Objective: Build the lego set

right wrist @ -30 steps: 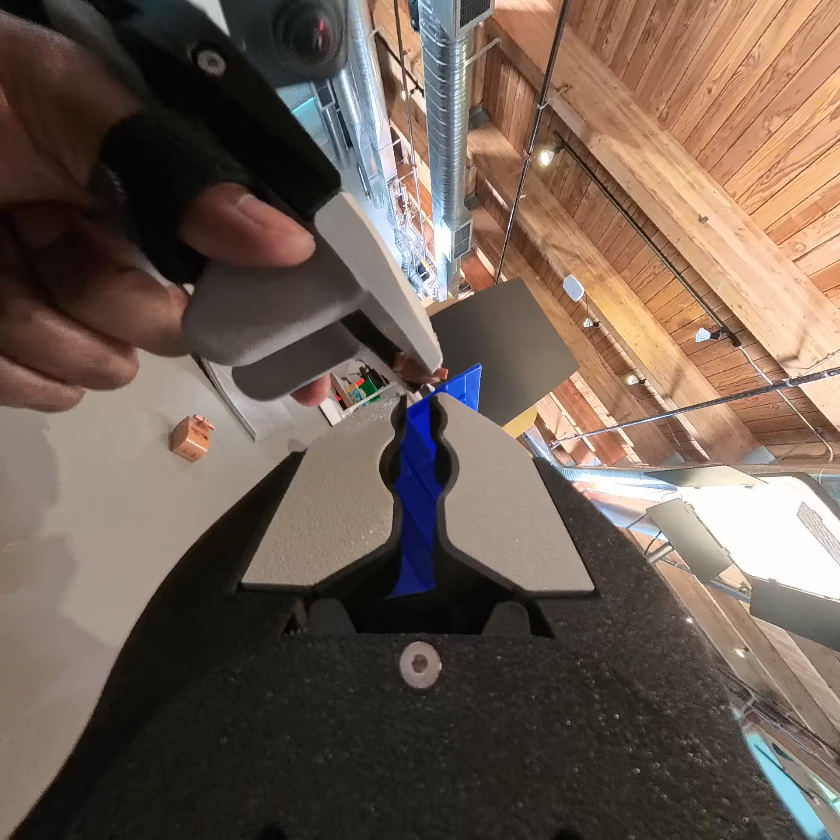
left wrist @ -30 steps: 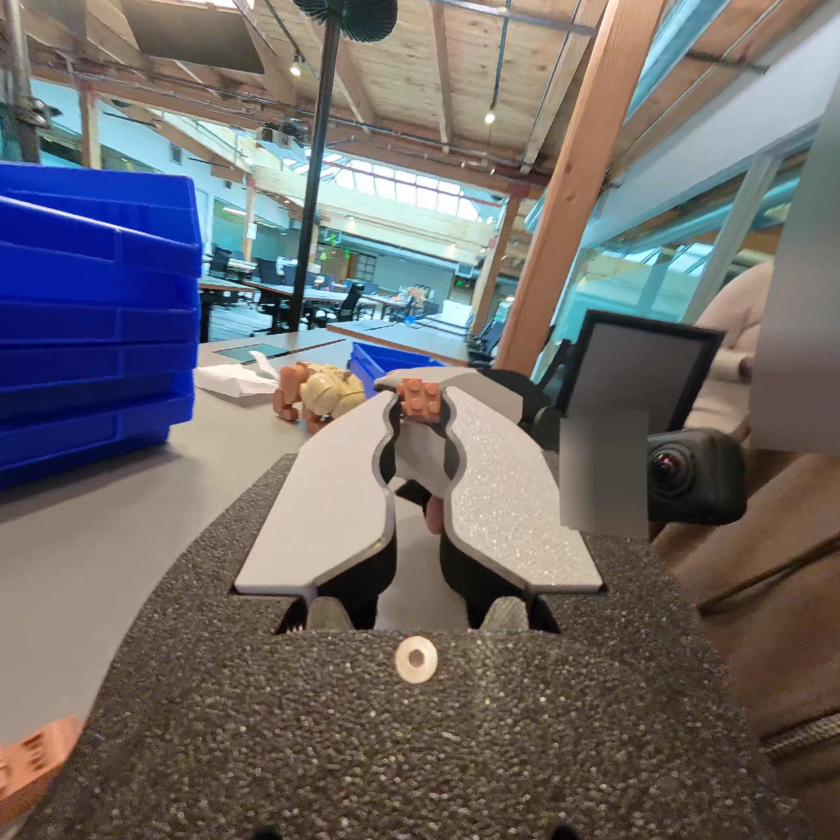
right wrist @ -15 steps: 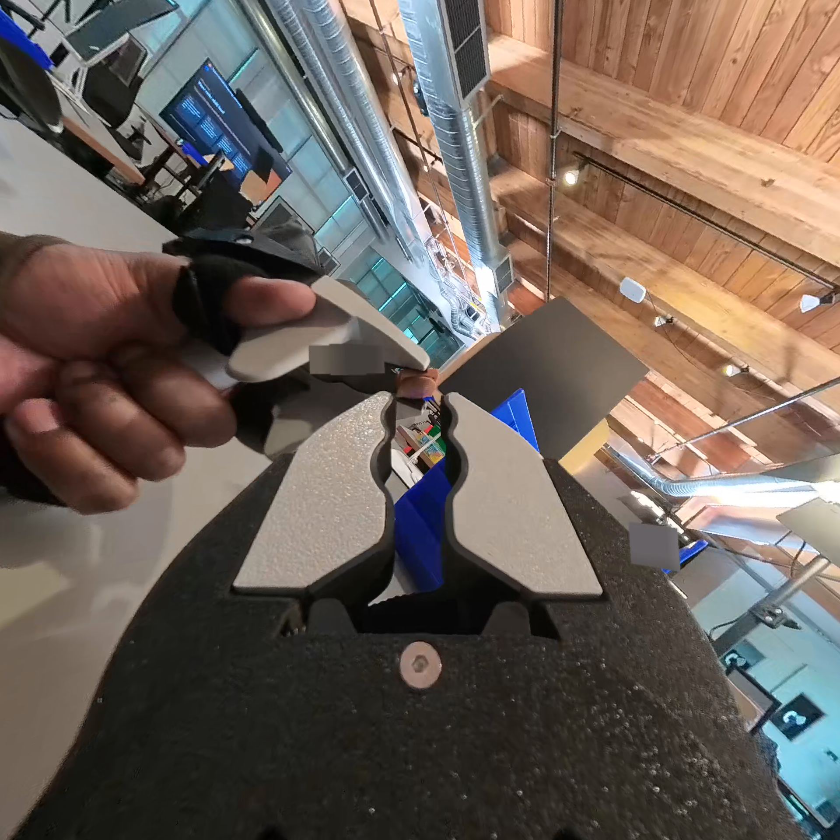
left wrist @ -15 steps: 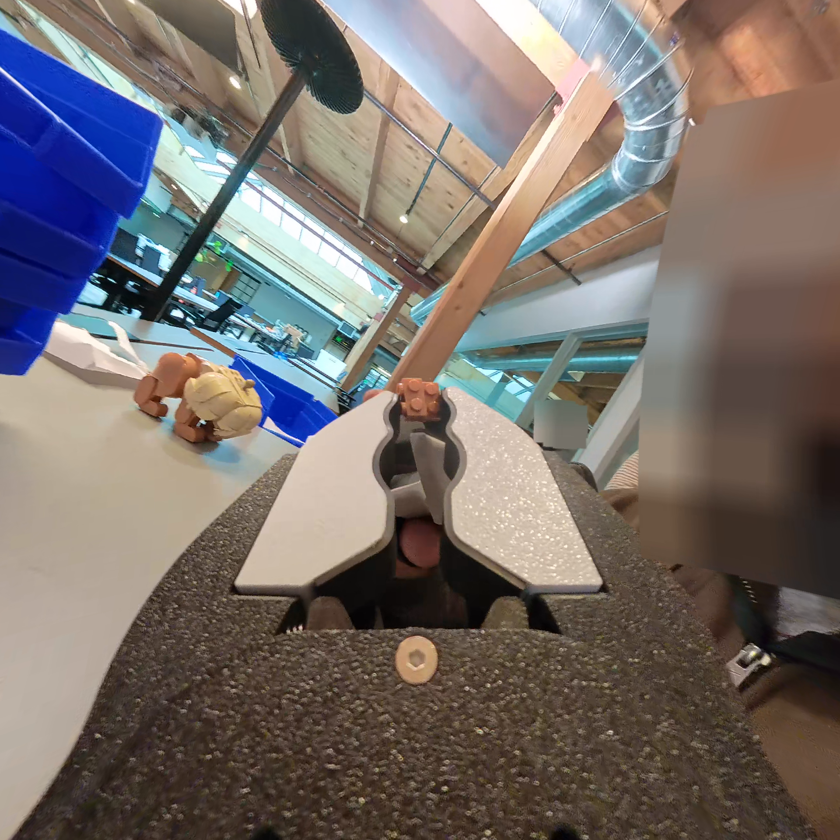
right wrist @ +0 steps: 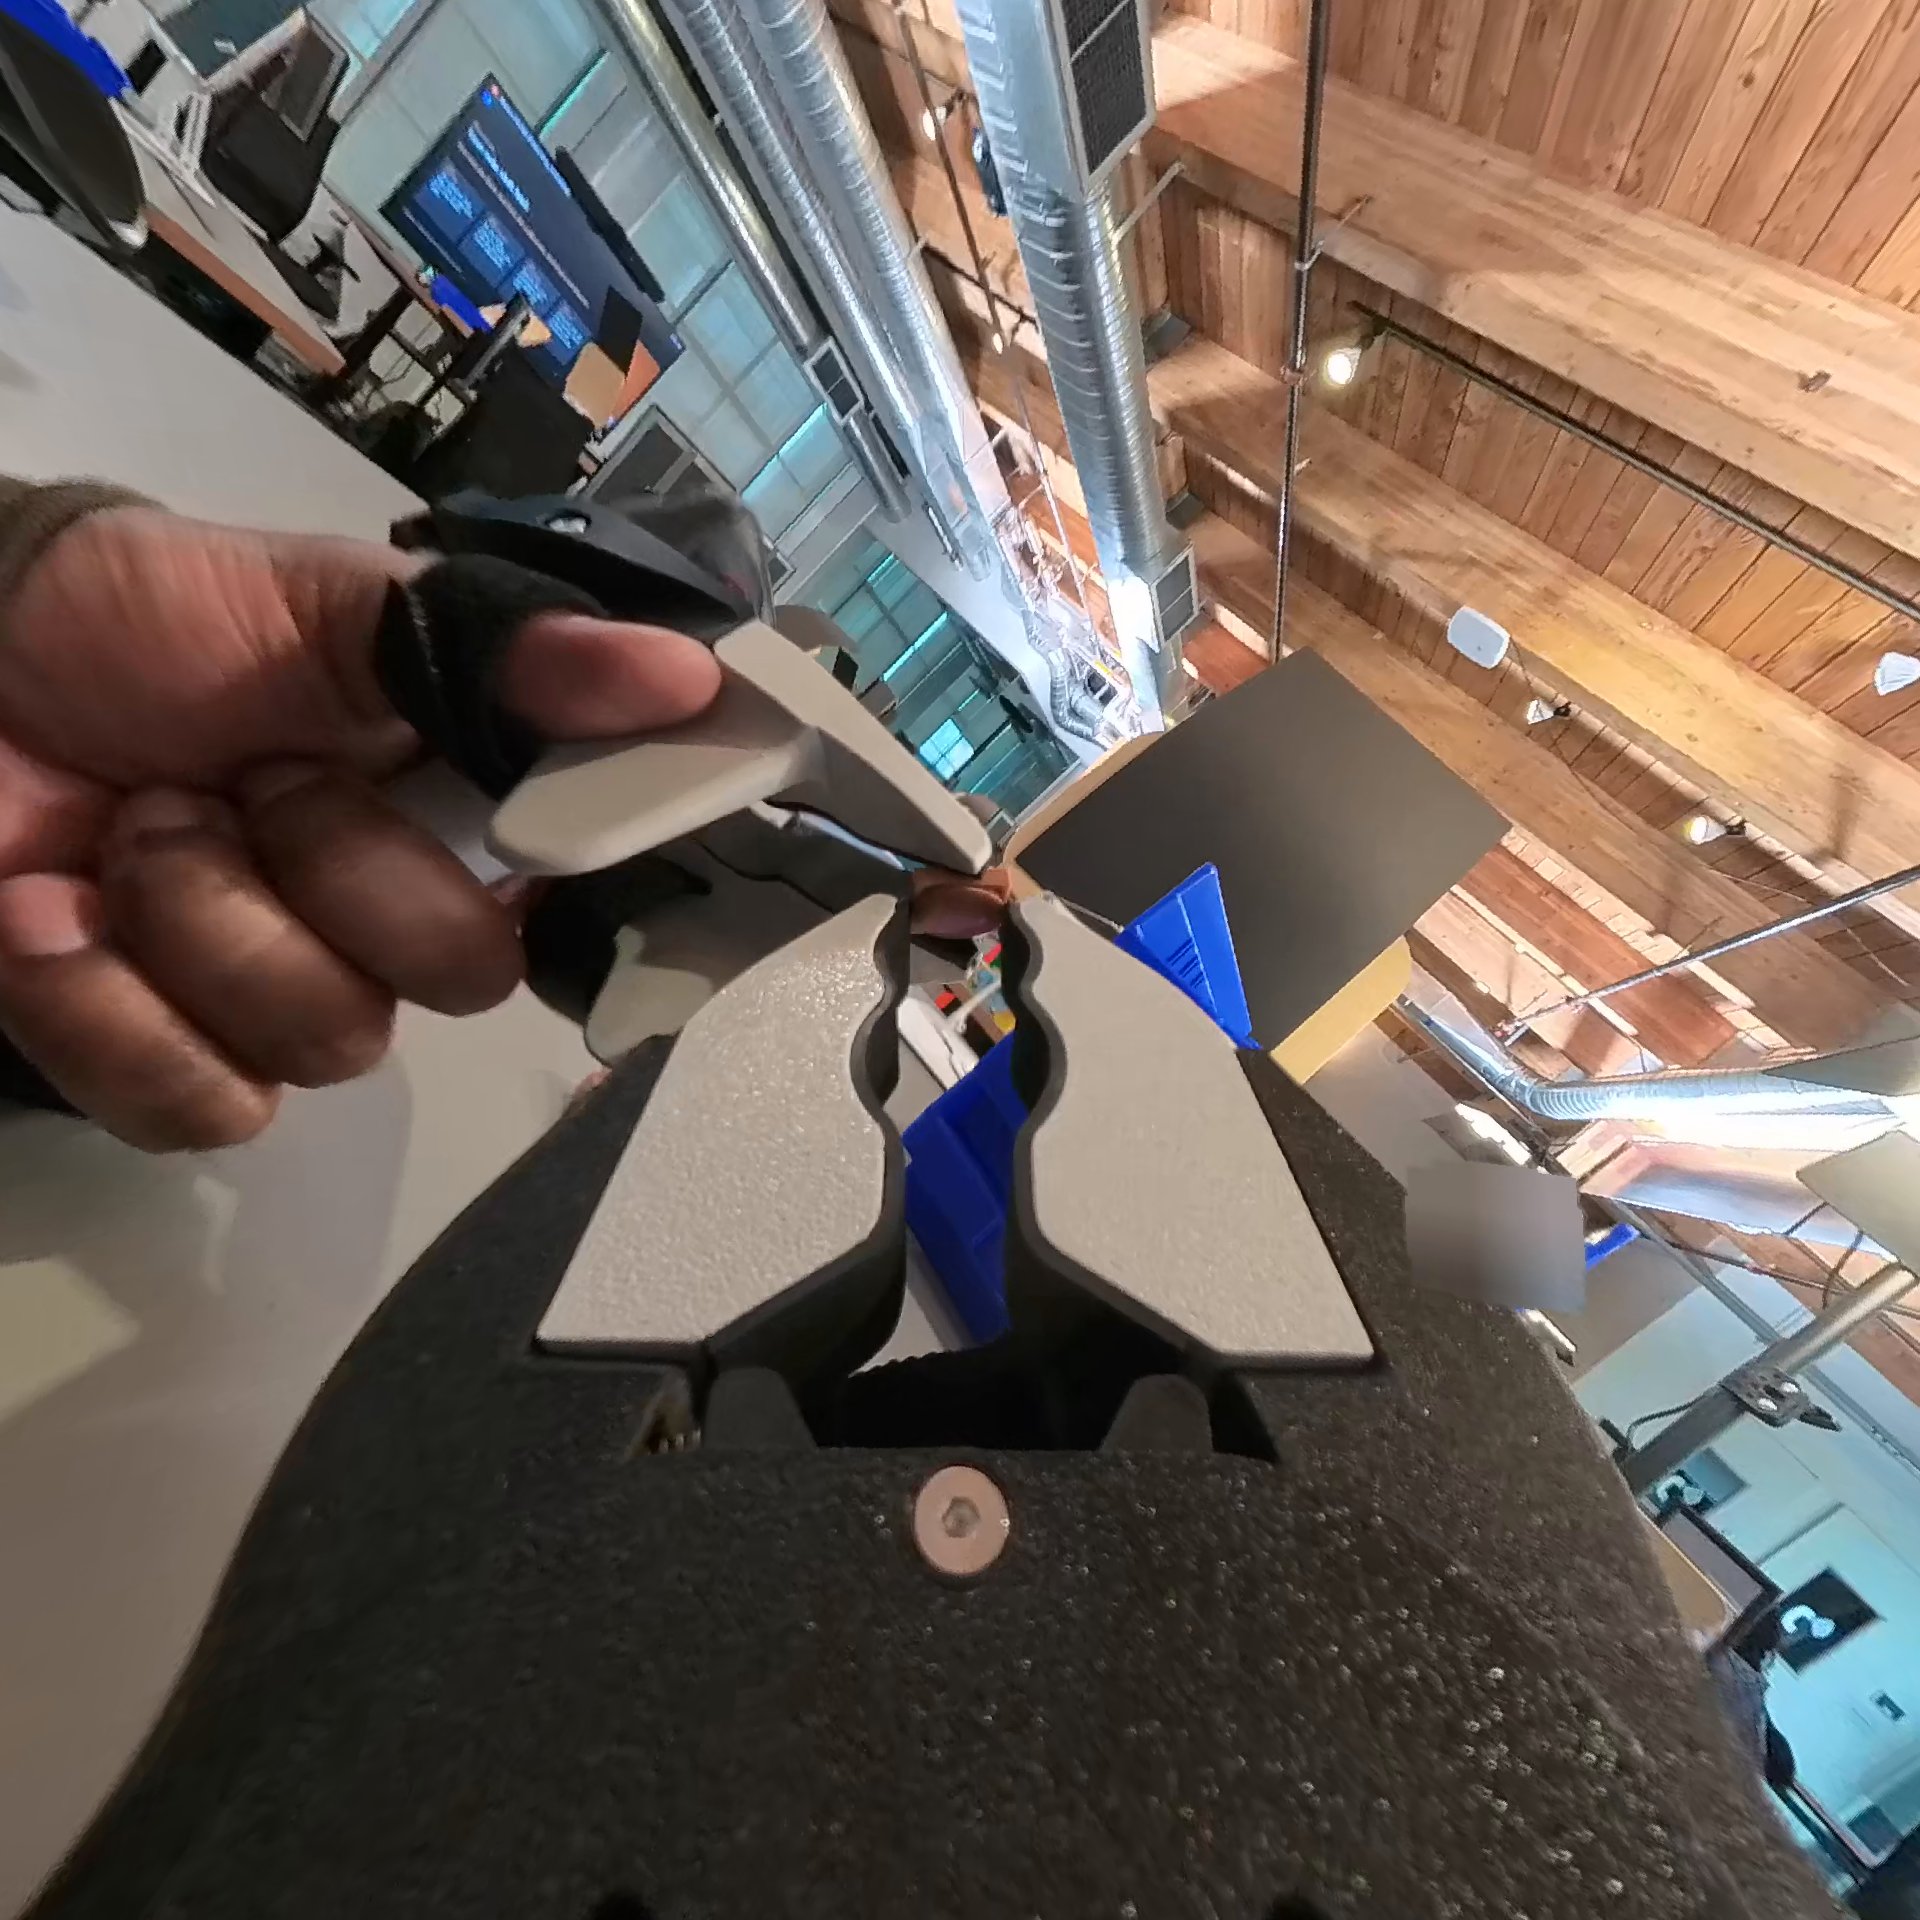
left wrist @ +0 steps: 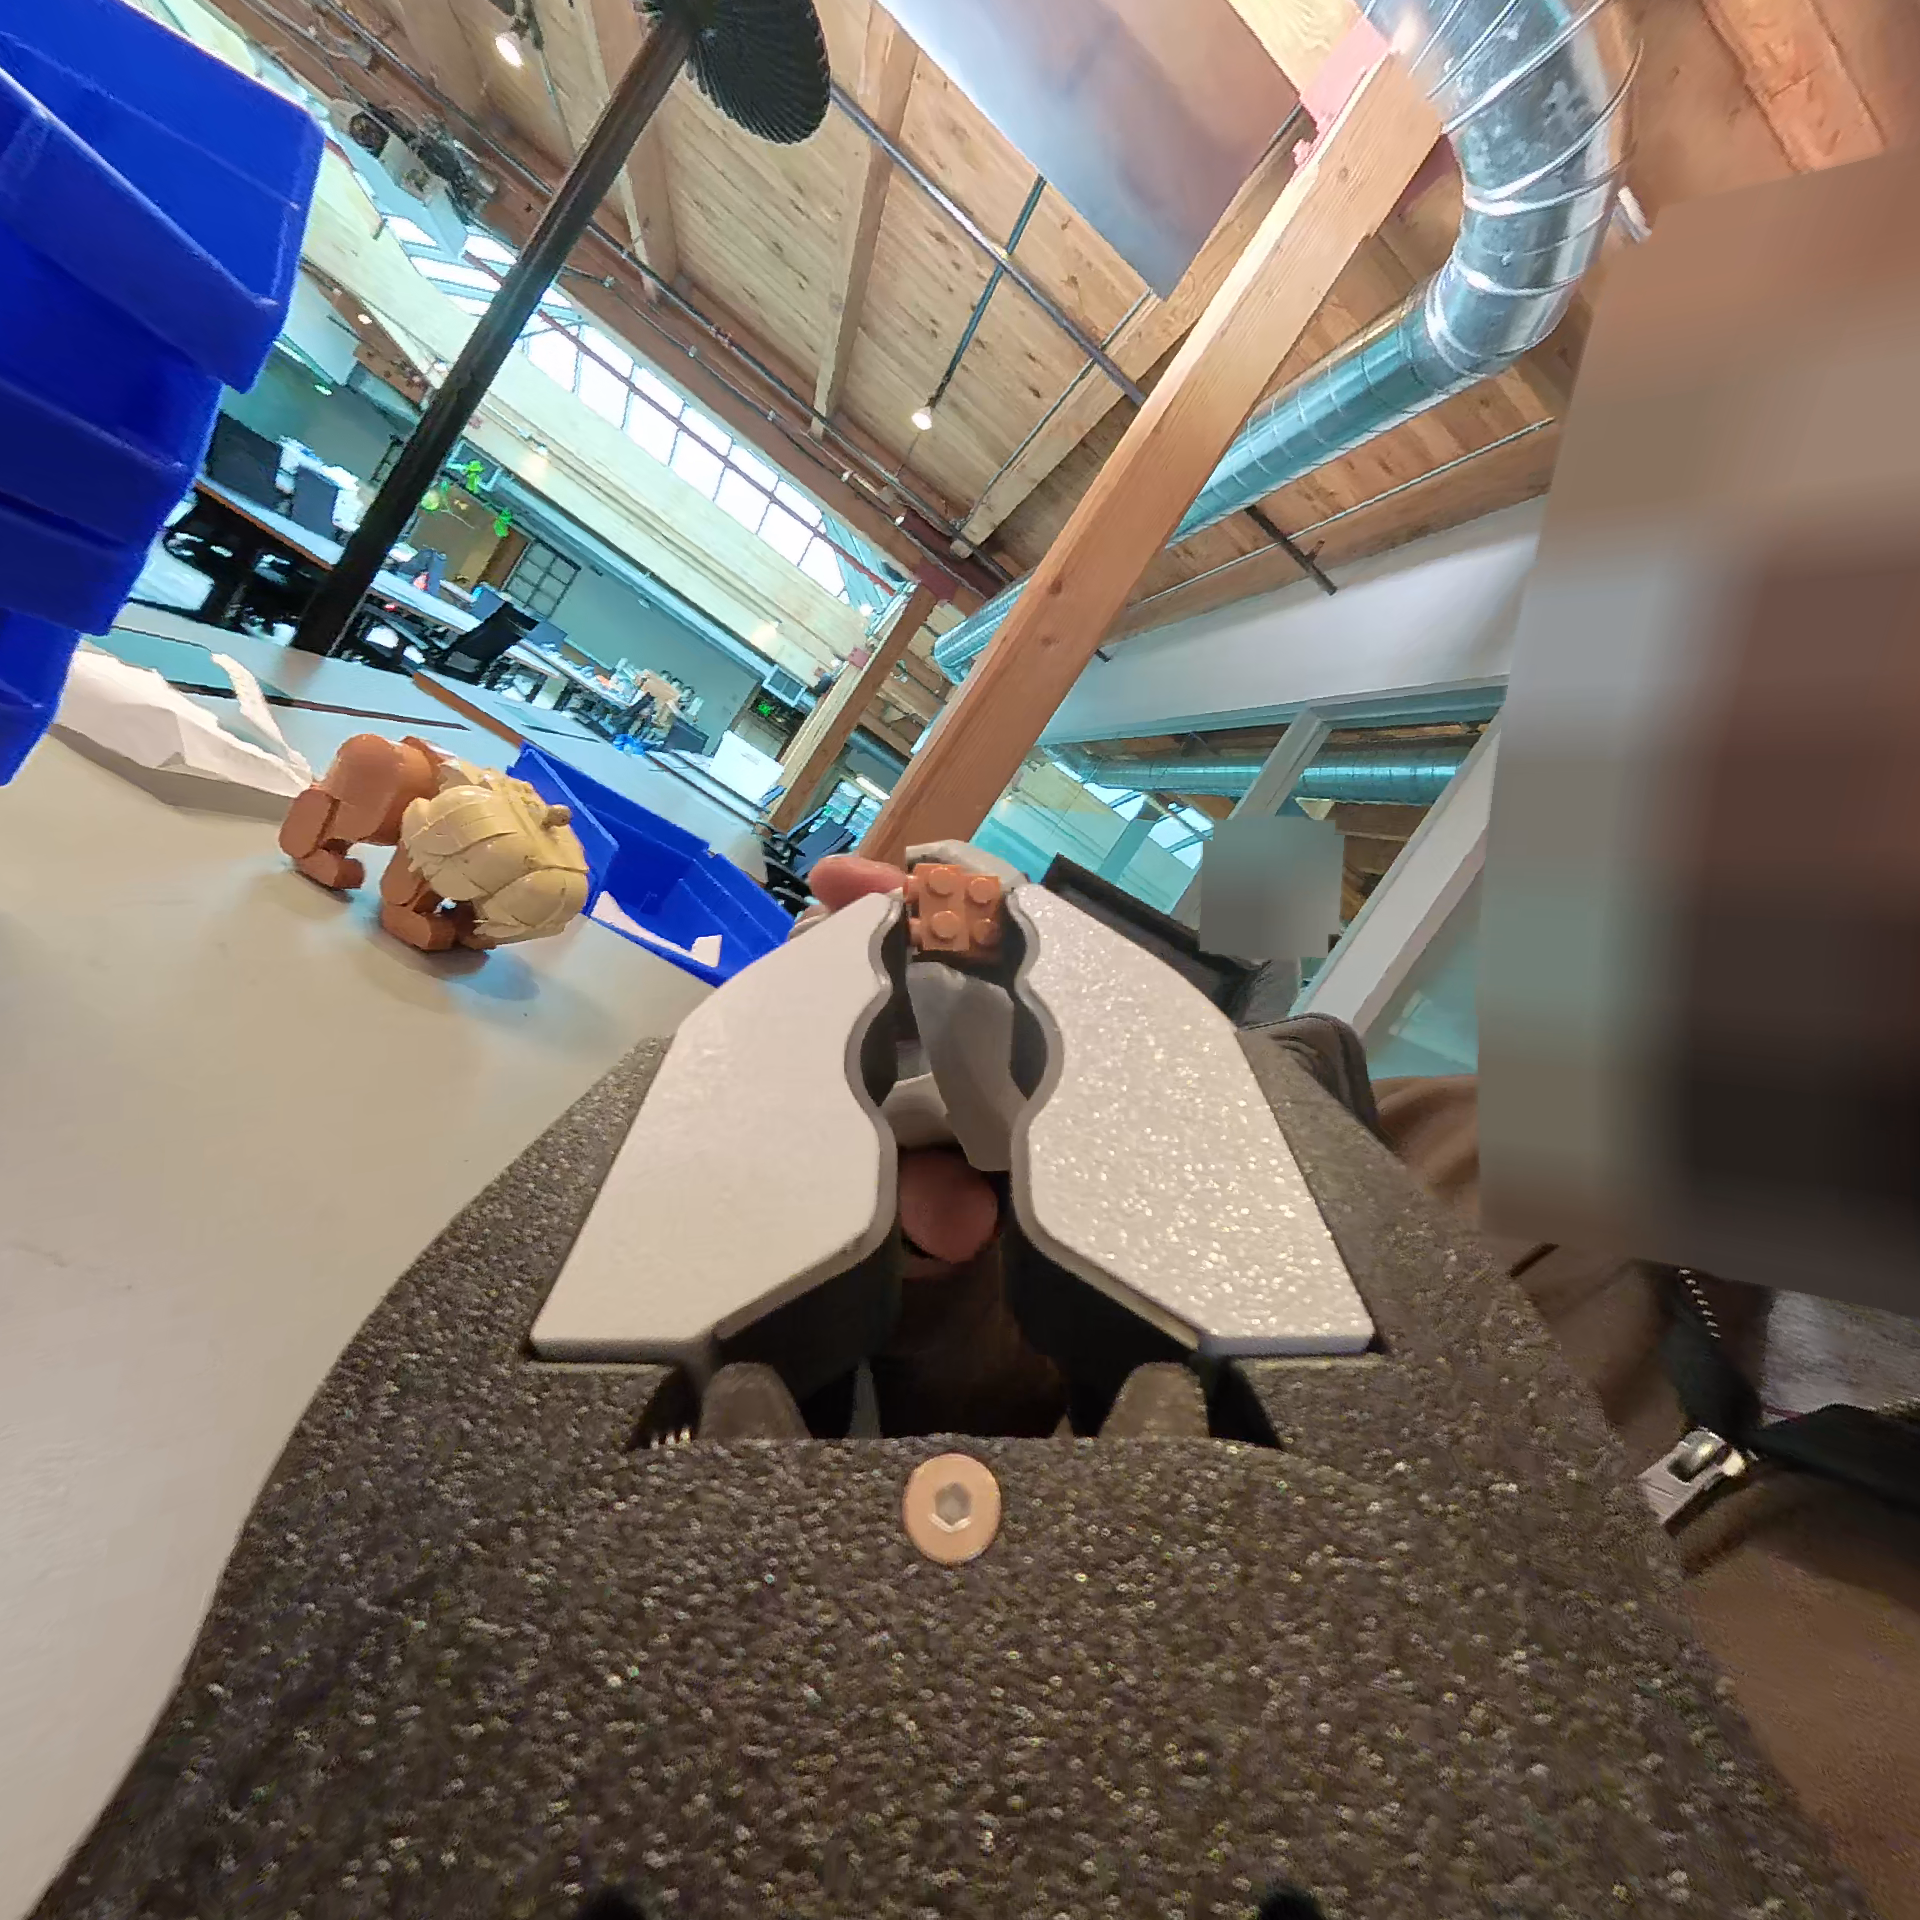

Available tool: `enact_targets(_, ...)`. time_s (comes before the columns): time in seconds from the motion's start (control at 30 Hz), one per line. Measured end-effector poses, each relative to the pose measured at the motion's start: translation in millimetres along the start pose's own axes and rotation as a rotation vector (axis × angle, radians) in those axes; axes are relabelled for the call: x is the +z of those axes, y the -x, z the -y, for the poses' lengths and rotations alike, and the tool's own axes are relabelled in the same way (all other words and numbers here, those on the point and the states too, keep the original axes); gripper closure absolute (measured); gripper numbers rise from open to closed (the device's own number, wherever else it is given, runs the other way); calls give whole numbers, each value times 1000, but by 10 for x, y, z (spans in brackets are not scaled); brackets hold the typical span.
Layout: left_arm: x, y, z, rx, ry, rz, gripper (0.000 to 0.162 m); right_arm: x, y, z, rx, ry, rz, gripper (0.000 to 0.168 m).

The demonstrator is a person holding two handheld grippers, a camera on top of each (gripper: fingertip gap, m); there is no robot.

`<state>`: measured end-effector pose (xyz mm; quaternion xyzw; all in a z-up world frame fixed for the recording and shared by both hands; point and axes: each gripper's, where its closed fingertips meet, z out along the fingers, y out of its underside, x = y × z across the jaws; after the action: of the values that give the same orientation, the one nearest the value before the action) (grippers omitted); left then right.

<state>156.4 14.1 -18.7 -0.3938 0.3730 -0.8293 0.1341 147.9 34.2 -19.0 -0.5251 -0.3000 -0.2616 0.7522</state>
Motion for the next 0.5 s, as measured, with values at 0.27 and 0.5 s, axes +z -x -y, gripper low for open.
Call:
enact_targets(0.27,-63,113,-41,186,136,141,138,17,43,-78,-23,53,23,152)
enact_targets(0.5,-71,95,-53,191,145,126,144,20,65,-61,-78,51,5,152)
